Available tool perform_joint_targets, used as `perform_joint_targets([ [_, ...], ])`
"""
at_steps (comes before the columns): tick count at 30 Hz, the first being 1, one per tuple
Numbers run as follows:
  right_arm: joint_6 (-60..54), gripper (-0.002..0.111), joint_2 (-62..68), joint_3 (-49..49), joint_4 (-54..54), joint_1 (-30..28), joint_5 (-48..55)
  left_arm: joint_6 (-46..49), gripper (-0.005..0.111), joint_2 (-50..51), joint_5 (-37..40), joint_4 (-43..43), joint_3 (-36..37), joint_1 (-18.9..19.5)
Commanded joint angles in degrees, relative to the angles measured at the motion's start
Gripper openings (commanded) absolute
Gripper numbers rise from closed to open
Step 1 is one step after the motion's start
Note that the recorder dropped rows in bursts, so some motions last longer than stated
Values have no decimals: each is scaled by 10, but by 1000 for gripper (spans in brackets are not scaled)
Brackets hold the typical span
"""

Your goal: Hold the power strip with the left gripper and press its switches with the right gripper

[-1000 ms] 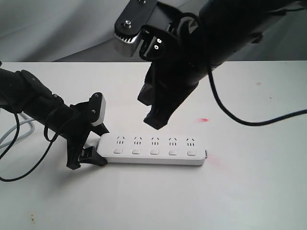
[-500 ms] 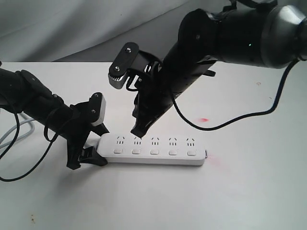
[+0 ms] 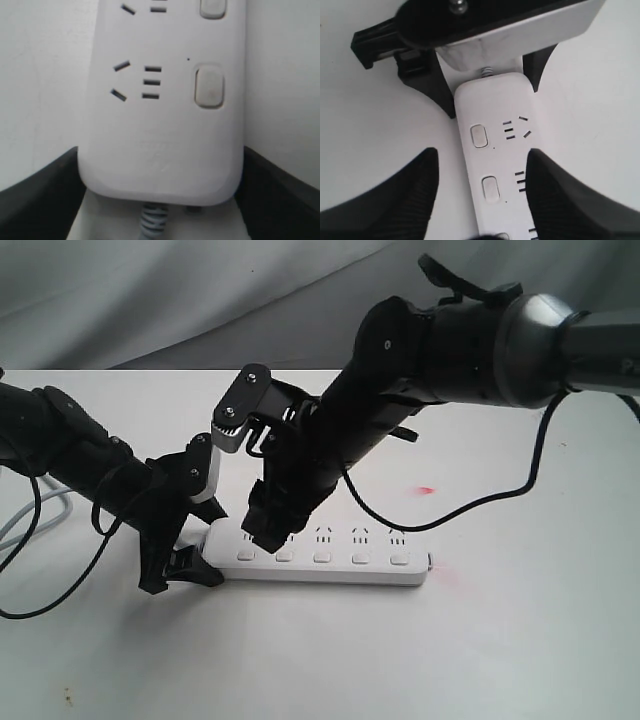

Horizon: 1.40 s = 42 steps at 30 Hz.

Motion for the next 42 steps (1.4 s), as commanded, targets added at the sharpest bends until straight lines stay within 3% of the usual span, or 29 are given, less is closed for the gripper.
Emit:
perform_joint_targets([
  [1, -4, 53, 8, -4, 11, -1, -30, 2, 55, 3, -9, 5, 0, -2],
  [7, -11, 53, 28, -4, 68, -1, -79, 2, 55, 3, -9, 5, 0, -2],
  [19, -169, 53, 73, -4, 121, -1, -108, 2, 55, 3, -9, 5, 0, -2],
  [42, -198, 53, 96, -4, 142, -1, -119, 2, 55, 3, -9, 5, 0, -2],
])
